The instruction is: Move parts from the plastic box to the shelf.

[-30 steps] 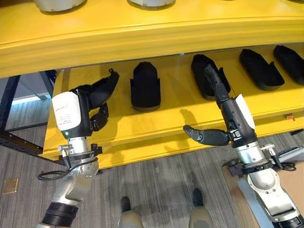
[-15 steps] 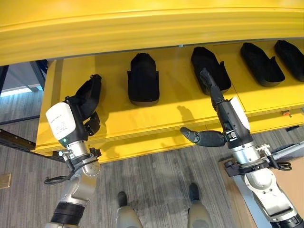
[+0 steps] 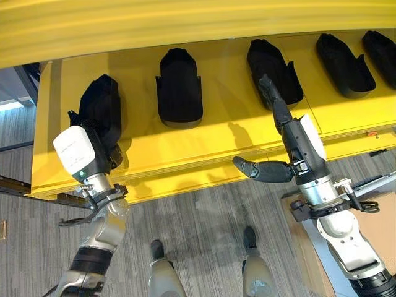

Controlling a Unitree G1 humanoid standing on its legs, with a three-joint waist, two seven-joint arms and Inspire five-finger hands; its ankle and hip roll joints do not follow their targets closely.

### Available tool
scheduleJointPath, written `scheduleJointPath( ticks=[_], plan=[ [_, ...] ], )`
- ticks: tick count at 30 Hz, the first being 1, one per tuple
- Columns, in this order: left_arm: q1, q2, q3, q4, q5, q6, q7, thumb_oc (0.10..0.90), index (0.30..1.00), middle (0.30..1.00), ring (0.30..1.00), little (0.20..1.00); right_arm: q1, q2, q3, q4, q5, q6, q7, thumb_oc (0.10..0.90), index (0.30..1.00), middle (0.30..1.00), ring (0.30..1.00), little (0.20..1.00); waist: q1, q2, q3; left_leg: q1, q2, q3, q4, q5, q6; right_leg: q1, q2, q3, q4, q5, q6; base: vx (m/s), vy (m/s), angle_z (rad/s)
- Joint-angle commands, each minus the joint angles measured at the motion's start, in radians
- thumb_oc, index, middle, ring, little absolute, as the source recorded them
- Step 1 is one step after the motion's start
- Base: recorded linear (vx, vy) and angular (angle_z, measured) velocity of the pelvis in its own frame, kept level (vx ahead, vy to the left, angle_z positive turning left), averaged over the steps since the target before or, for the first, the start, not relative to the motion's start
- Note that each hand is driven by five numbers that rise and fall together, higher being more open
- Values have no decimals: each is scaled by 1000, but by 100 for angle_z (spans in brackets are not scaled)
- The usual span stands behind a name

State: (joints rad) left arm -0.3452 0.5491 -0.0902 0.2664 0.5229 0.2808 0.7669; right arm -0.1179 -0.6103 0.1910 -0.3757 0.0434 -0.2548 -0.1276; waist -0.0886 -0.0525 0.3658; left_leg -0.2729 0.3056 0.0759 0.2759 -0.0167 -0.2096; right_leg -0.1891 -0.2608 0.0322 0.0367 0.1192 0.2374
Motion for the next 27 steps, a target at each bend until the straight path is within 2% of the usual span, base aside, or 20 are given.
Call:
scheduleJointPath(
  ticks=[1, 15, 22, 27],
  plan=[
    [-82, 104, -9, 1, 53, -19, 24, 400, 300, 300, 300, 300, -99, -12, -37, -60, 46, -74, -1, 900, 1000, 1000, 1000, 1000, -26, 2, -44, -84, 14, -28, -14, 41, 32, 57, 19, 17, 165, -238, -53, 2, 23, -9],
    [-244, 131, -71, 255, -28, -7, 23, 400, 300, 300, 300, 300, -175, -41, -17, -40, 75, -49, 85, 900, 1000, 1000, 1000, 1000, -74, 34, -26, -90, 26, -8, 15, 35, 31, 10, 20, 48, 225, -256, -60, 13, 39, -7],
    [-248, 120, -61, 299, -109, 30, 56, 400, 300, 300, 300, 300, -183, -48, -11, -39, 84, -54, 105, 900, 1000, 1000, 1000, 1000, -82, 39, -20, -82, 28, -3, 18, 29, 35, -9, 21, 55, 249, -262, -63, 11, 20, -2],
    [-236, 110, -37, 326, -168, 25, 74, 400, 300, 300, 300, 300, -181, -50, -9, -51, 90, -53, 110, 900, 1000, 1000, 1000, 1000, -81, 37, -16, -81, 26, -6, 24, 25, 37, -14, 21, 56, 263, -268, -64, 0, 0, 0]
  ],
)
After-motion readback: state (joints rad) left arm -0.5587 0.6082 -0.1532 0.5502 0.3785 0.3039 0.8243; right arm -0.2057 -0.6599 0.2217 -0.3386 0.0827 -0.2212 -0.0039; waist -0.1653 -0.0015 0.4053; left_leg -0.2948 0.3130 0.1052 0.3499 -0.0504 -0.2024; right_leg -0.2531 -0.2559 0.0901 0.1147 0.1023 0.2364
